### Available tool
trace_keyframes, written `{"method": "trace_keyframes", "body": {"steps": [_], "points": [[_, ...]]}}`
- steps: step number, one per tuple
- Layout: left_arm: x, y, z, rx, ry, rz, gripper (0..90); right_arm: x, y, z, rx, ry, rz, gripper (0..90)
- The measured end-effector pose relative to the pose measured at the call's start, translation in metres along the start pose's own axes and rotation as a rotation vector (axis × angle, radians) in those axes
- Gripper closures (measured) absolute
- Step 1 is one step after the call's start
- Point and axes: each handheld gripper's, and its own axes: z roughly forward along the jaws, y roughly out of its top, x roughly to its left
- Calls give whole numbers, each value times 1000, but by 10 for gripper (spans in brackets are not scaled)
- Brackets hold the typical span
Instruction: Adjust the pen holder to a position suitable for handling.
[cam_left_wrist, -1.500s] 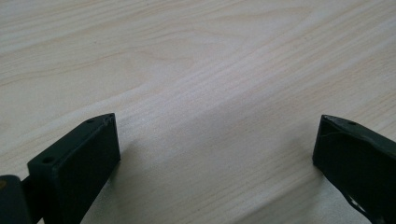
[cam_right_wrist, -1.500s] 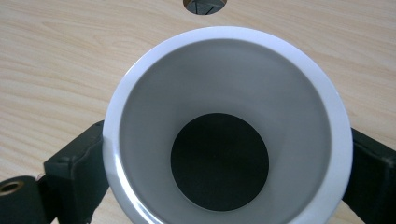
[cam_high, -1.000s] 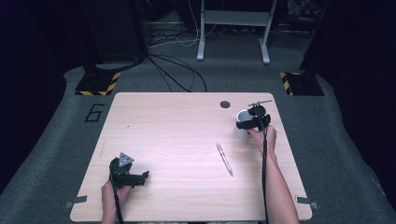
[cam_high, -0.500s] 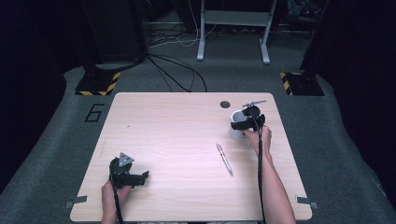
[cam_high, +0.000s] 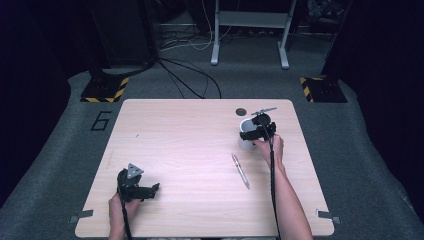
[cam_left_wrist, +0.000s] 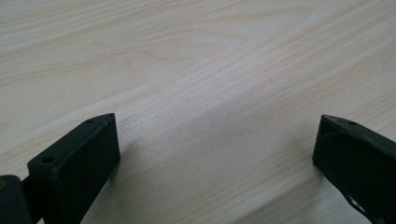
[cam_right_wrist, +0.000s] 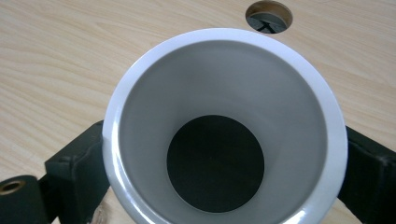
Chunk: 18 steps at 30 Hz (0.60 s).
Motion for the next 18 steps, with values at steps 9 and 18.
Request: {"method": "trace_keyframes", "body": {"steps": [9,18], "points": [[0,0,0,3,-1,4,6,17,5,6,0,29,-30,56],[0,0,0,2,-1,3,6,29,9,10,4,44,-48,56]]}}
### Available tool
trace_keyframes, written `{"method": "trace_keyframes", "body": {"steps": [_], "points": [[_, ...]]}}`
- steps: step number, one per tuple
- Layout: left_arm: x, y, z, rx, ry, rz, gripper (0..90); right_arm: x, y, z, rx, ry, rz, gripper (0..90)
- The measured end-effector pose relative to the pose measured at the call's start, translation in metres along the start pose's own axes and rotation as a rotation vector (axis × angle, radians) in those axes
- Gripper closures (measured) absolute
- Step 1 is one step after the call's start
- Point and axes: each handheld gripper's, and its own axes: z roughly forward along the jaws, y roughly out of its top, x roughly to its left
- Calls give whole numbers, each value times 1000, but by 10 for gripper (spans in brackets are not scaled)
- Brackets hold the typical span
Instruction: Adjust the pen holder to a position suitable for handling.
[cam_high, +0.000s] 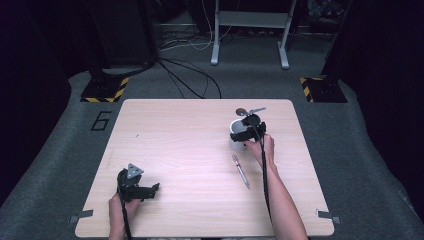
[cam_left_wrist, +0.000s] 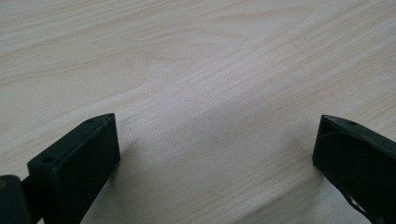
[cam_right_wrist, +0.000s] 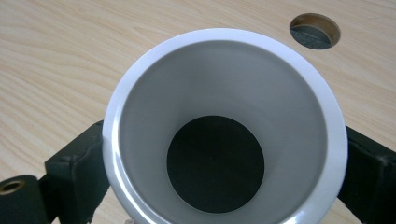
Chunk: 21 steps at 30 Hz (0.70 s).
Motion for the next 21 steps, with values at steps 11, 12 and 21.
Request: {"method": "trace_keyframes", "body": {"steps": [11,12,21], "points": [[0,0,0,-3,3,0,6,19,6,8,-6,39,-37,55],[0,0,0,1,-1,0,6,20,6,8,-5,36,-43,56],[0,0,0,-5,1,0,6,36,11,14,-7,64,-73,55]]}}
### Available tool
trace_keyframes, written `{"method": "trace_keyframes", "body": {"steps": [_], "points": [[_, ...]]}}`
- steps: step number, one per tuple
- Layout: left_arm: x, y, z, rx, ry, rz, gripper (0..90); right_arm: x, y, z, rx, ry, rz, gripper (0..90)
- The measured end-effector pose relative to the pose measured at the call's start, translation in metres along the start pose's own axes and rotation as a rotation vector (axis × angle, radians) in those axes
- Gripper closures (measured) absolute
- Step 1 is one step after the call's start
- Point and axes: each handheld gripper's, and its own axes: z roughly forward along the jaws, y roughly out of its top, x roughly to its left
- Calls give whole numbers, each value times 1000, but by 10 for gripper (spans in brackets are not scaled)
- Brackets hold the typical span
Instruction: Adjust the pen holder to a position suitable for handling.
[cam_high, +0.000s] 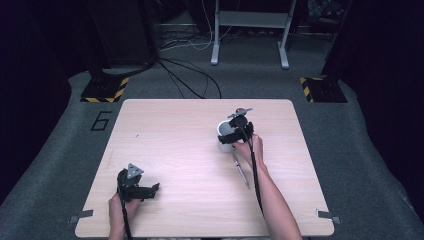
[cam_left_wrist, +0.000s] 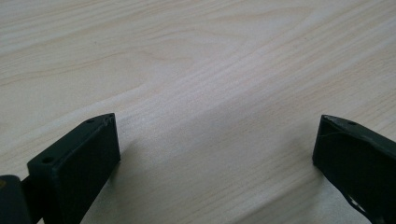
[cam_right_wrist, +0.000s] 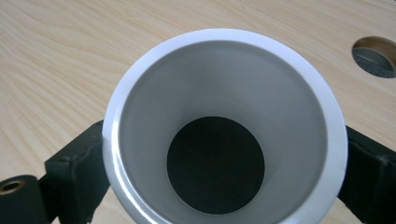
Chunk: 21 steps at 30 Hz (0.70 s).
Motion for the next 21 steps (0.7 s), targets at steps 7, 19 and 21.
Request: {"method": "trace_keyframes", "body": {"steps": [7,19,21], "points": [[0,0,0,-1,-1,-5,6,11,2,3,-2,17,-20,55],[0,0,0,2,-2,-2,6,33,0,5,-7,62,-57,54],[0,0,0,3,-4,-2,6,35,0,4,-4,73,-52,52]]}}
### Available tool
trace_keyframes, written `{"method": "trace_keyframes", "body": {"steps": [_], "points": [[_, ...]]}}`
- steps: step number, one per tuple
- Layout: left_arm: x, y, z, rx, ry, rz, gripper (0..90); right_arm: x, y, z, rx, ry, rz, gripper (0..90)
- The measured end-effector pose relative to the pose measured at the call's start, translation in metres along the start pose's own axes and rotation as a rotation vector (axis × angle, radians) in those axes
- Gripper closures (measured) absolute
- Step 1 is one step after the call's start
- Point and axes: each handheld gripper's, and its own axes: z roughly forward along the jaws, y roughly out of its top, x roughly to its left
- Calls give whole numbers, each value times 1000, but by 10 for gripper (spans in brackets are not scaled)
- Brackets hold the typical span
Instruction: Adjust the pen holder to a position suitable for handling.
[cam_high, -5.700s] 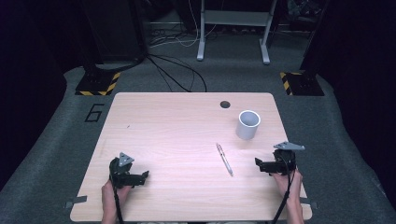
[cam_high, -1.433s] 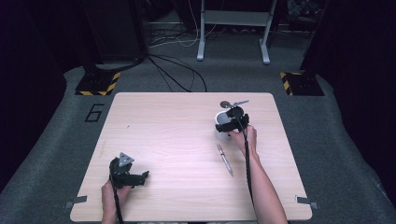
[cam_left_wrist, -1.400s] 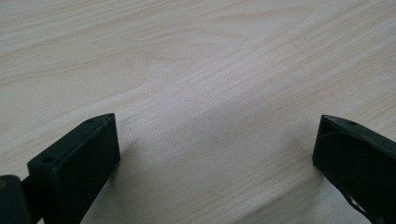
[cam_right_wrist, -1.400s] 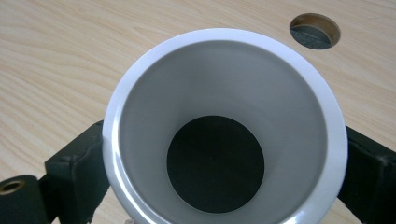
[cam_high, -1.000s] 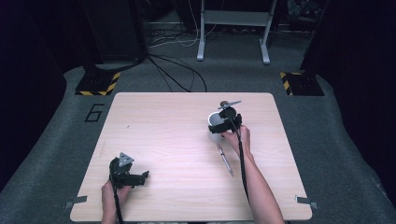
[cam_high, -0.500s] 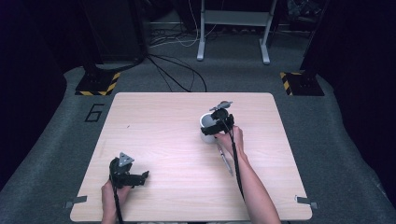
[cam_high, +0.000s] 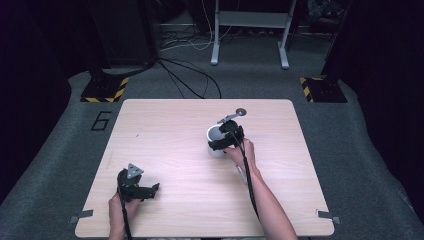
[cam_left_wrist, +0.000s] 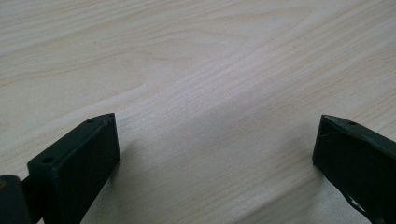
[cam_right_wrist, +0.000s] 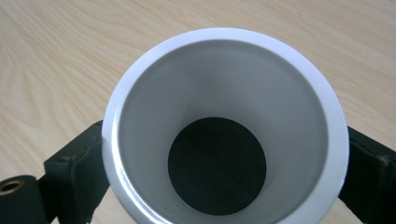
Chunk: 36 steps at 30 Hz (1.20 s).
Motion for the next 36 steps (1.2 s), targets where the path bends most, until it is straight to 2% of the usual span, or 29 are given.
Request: {"method": "trace_keyframes", "body": {"steps": [4,8,14,19,21,22,23,28,32,36], "points": [[0,0,0,-3,2,-3,6,5,-2,0,-4,11,-20,51],[-1,0,0,-3,4,-7,6,11,-6,-1,-9,37,-17,49],[0,0,0,-2,3,-3,6,19,-8,-2,-9,46,-28,49],[0,0,0,-3,3,-4,6,29,-12,-5,-7,65,-57,48],[0,0,0,2,1,2,6,32,-13,-8,-5,56,-63,25],[-1,0,0,-4,4,-8,6,33,-13,-10,-21,64,-71,6],[0,0,0,1,2,1,6,33,-12,-13,-23,73,-77,0],[0,0,0,-3,-1,-8,6,36,-13,-34,-55,79,-87,0],[-1,-1,1,-18,10,-12,6,38,-18,-59,-112,64,-66,0],[-1,-1,1,-13,6,-11,6,31,-32,-83,-150,29,-49,0]]}}
